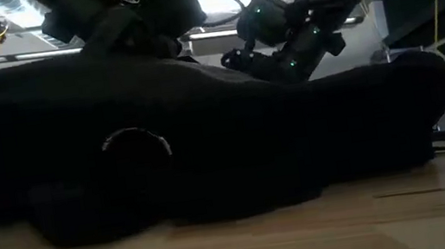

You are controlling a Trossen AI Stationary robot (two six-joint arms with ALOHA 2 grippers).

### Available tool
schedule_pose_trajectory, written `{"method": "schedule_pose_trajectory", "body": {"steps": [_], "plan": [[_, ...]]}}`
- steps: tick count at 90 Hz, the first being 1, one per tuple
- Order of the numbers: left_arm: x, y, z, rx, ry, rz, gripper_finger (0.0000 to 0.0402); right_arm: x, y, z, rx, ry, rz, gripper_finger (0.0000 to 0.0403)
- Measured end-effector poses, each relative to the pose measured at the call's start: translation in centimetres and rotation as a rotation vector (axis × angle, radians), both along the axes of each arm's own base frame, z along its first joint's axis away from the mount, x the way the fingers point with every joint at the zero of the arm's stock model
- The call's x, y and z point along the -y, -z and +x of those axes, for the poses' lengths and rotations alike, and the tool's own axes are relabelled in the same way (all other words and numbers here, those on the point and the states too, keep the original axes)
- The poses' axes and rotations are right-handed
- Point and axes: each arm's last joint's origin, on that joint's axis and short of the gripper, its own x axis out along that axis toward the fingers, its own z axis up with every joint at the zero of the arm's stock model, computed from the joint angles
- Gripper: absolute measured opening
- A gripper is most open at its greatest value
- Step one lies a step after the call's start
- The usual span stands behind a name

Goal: Unpack backpack
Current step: Remove the transparent white zip bag from the black backpack

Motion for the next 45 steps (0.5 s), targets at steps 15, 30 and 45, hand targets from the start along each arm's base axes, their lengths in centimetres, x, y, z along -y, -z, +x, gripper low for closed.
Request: {"method": "schedule_pose_trajectory", "body": {"steps": [15,30,45], "plan": [[0.0,0.0,0.0,0.0,0.001,0.0,0.0239,-0.5,-0.7,0.5,0.087,-0.097,0.147,0.0221],[-0.1,0.0,0.0,-0.001,-0.012,0.012,0.0239,-0.9,-0.9,0.4,0.091,-0.164,0.232,0.0221],[-0.1,0.0,0.0,0.0,-0.01,0.019,0.0239,-2.3,-0.8,0.3,0.073,-0.22,0.272,0.0221]]}}
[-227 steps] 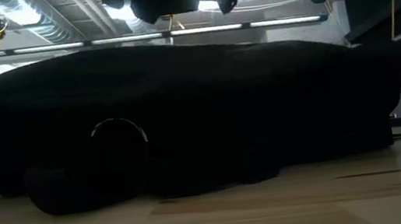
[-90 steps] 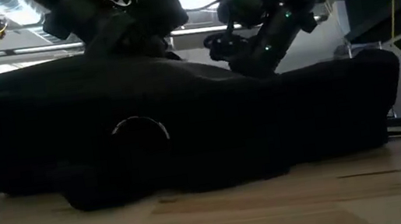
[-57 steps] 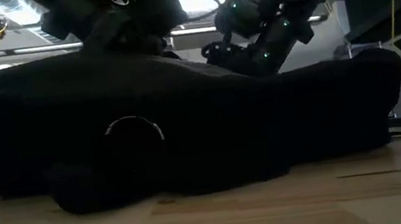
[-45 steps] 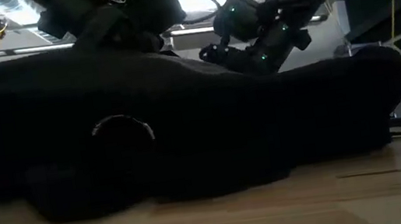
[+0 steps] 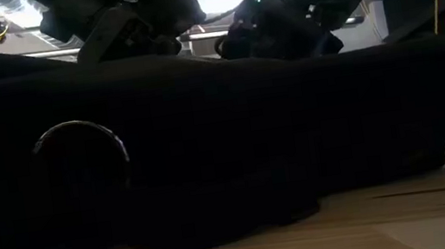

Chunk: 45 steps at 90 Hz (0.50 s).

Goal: Unpack backpack
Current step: Remove the transparent white zip bag from the black backpack

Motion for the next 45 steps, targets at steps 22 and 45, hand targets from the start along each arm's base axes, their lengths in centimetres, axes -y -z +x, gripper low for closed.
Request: {"method": "schedule_pose_trajectory", "body": {"steps": [22,45], "plan": [[0.0,0.0,0.0,0.0,-0.001,0.0,0.0239,-1.2,0.1,-0.1,0.006,-0.042,-0.045,0.0221],[0.0,0.0,0.0,0.0,-0.002,0.0,0.0239,-1.2,0.1,0.0,0.02,-0.052,-0.073,0.0175]]}}
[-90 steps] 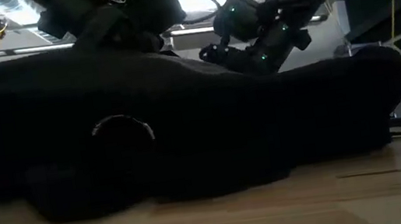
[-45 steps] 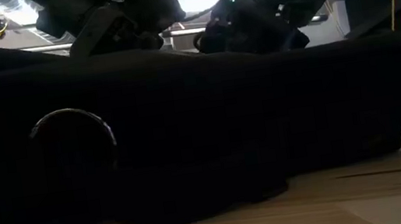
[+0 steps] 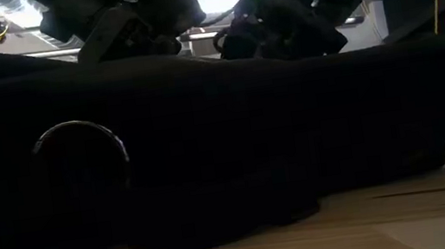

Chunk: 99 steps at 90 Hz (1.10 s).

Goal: Unpack backpack
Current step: Remove the transparent white zip bag from the black backpack

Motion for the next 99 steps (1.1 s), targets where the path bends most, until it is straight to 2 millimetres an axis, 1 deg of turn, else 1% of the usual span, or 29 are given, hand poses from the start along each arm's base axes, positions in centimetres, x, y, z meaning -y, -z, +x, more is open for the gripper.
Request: {"method": "schedule_pose_trajectory", "body": {"steps": [11,24,28,43,53,61,69,85,91,99], "plan": [[0.0,0.0,0.0,0.0,0.0,0.0,0.0239,0.0,0.0,0.0,0.021,-0.023,-0.031,0.0114],[0.0,0.0,0.0,0.0,0.0,0.0,0.0239,0.0,-0.1,0.0,0.042,-0.042,-0.049,0.0024],[0.0,0.0,0.0,0.0,0.0,0.0,0.0239,0.0,-0.1,0.0,0.048,-0.045,-0.053,0.001],[0.0,0.0,0.0,0.0,0.0,-0.004,0.0239,-0.1,-0.6,-0.1,0.093,-0.108,-0.089,0.0003],[0.2,-0.2,0.0,-0.002,0.046,-0.054,0.0239,-0.2,-1.4,-0.6,0.134,-0.193,-0.131,0.0001],[0.5,-0.8,-0.3,0.004,0.078,-0.076,0.0239,-0.3,-2.3,-1.2,0.179,-0.275,-0.189,0.0001],[0.6,-1.7,-0.8,0.009,0.077,-0.069,0.0239,-1.2,-3.0,-1.6,0.248,-0.388,-0.267,0.0],[0.6,-2.9,-1.5,0.023,0.06,-0.049,0.0239,-3.4,-3.3,-1.8,0.422,-0.607,-0.431,0.0],[0.6,-3.4,-1.8,0.029,0.063,-0.05,0.0239,-4.0,-3.5,-1.6,0.478,-0.637,-0.458,0.0],[0.8,-4.0,-2.4,0.024,0.072,-0.045,0.0239,-4.4,-3.9,-1.3,0.541,-0.63,-0.482,0.0]]}}
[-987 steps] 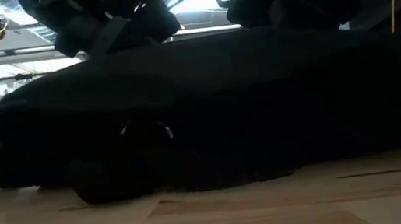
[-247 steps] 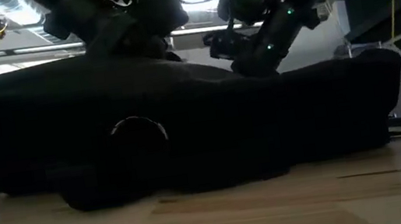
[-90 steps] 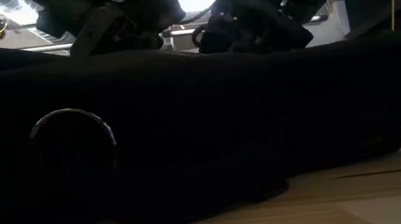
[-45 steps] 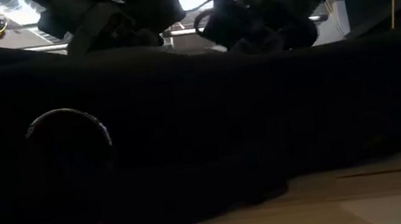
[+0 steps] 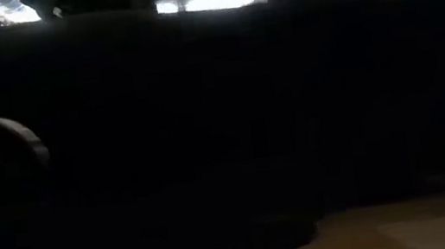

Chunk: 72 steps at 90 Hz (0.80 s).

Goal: Unpack backpack
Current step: Remove the transparent white zip bag from the black backpack

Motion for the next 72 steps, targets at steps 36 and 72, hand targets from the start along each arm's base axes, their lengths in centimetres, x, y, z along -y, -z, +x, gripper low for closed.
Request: {"method": "schedule_pose_trajectory", "body": {"steps": [36,72], "plan": [[0.4,-3.5,-3.4,-0.004,-0.058,0.0,0.0239,0.5,-3.0,1.7,0.374,0.027,0.022,0.0],[1.7,-5.0,-5.0,0.04,-0.064,0.014,0.0239,0.6,-5.0,2.1,0.597,0.068,0.027,0.0]]}}
